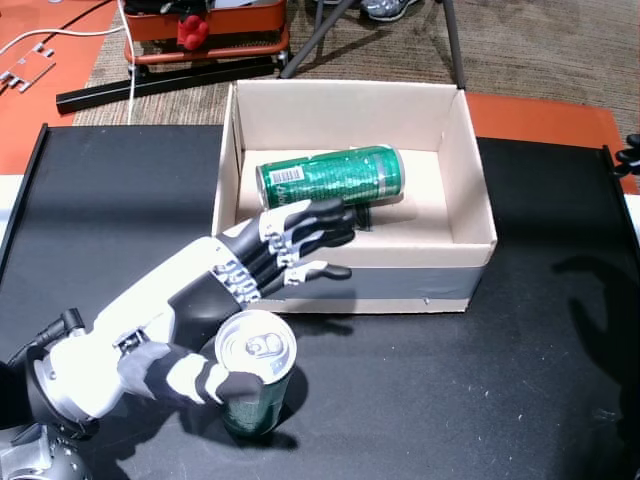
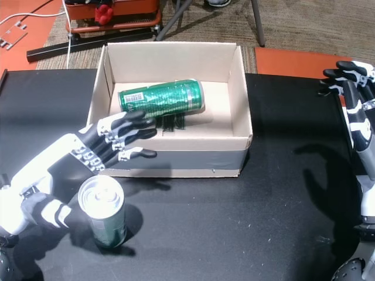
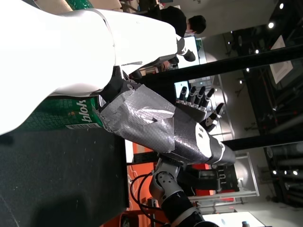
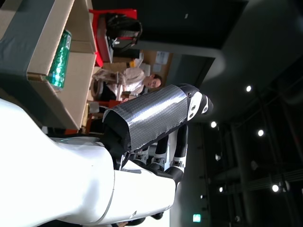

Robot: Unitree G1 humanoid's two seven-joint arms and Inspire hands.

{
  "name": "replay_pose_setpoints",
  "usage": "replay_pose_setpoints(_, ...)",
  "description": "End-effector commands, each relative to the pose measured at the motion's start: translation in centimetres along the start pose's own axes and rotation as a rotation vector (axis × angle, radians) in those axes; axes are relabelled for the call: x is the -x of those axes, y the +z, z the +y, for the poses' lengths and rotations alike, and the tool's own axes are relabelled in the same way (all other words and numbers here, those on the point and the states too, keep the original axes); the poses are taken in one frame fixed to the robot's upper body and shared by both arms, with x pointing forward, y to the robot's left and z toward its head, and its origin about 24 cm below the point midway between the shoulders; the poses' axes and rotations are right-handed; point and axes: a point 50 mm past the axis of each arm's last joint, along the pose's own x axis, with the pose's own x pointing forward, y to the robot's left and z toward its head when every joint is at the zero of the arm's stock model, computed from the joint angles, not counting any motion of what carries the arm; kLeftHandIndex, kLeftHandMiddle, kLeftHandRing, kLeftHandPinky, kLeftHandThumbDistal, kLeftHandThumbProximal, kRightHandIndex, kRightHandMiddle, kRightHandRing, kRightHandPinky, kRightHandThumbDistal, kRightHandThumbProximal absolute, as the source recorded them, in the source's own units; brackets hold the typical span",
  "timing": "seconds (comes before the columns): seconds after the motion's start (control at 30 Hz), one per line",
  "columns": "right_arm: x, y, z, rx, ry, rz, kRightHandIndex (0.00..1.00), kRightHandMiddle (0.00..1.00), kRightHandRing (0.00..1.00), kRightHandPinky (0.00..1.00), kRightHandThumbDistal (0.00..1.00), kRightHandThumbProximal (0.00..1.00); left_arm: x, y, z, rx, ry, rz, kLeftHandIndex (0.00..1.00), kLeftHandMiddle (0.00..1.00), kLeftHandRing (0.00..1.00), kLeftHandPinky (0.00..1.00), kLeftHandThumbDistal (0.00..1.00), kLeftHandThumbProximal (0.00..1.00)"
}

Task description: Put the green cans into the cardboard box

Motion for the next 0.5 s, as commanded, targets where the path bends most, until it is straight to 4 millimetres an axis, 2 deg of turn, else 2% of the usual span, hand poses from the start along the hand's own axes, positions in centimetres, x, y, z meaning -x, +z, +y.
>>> replay_pose_setpoints(0.0, 0.27, 0.33, -0.36, 0.003, 0.005, -0.012, 0.44, 0.48, 0.54, 0.57, 0.75, 0.45, 0.40, -0.20, -0.25, 0.010, 0.000, 0.003, 0.85, 0.94, 0.97, 0.95, 1.00, 0.57)
replay_pose_setpoints(0.07, 0.31, 0.40, -0.39, -0.008, 0.019, -0.022, 0.44, 0.49, 0.55, 0.57, 0.71, 0.43, 0.46, -0.25, -0.24, 0.023, -0.011, 0.009, 0.86, 0.94, 0.96, 0.94, 1.00, 0.55)
replay_pose_setpoints(0.23, 0.41, 0.51, -0.50, -0.019, 0.039, -0.037, 0.45, 0.49, 0.55, 0.58, 0.70, 0.42, 0.87, -0.20, -0.06, 0.028, -0.031, 0.038, 0.89, 0.93, 0.95, 0.91, 0.98, 0.50)
replay_pose_setpoints(0.47, 0.55, 0.50, -0.74, -0.061, 0.039, -0.035, 0.45, 0.48, 0.52, 0.56, 0.78, 0.38, 1.30, 0.09, 0.30, -0.011, -0.048, 0.085, 0.98, 0.94, 0.92, 0.91, 0.98, 0.49)
